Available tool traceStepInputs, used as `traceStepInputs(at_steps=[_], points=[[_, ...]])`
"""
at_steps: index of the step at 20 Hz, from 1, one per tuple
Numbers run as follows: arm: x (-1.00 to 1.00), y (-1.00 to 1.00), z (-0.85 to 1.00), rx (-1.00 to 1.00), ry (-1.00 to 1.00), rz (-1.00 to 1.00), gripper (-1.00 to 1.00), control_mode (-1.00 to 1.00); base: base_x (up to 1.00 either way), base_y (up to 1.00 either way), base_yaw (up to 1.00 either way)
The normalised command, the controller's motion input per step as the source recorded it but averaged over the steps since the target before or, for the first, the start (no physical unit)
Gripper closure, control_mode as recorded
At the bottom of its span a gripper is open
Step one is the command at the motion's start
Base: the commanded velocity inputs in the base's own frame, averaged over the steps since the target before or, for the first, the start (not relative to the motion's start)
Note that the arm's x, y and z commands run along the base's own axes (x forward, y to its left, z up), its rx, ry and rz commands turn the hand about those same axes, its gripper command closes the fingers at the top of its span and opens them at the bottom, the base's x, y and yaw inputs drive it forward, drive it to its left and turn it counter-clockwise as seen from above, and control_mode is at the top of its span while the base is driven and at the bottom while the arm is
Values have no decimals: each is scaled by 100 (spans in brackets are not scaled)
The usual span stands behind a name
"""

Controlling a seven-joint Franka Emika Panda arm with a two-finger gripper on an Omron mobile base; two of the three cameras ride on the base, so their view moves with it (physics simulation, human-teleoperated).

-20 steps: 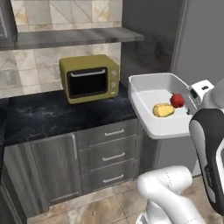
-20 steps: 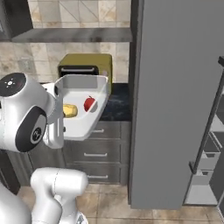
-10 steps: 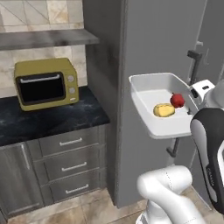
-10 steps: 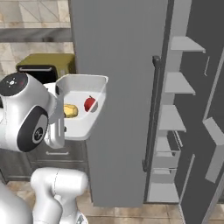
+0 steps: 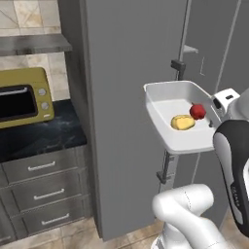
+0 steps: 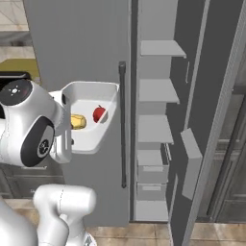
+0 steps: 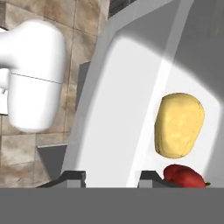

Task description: Take the potato and bell pepper out of the freezer and place them in the tupperware container on the counter. Then put the tupperware containing the vegetables back in the freezer.

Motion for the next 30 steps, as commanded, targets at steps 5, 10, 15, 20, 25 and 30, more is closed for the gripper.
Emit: traceStepInputs(at_steps=[5, 10, 15, 20, 25, 30], points=[[0, 0, 0, 0, 0, 0, 100, 100, -20, -32, 1], [0, 0, 0, 0, 0, 0, 100, 100, -18, -24, 2], [0, 0, 0, 0, 0, 0, 100, 100, -48, -58, 0], [0, 0, 0, 0, 0, 0, 100, 100, -64, -65, 0], [0, 0, 0, 0, 0, 0, 100, 100, 3, -31, 0], [0, 0, 0, 0, 0, 0, 100, 100, 40, -14, 0]])
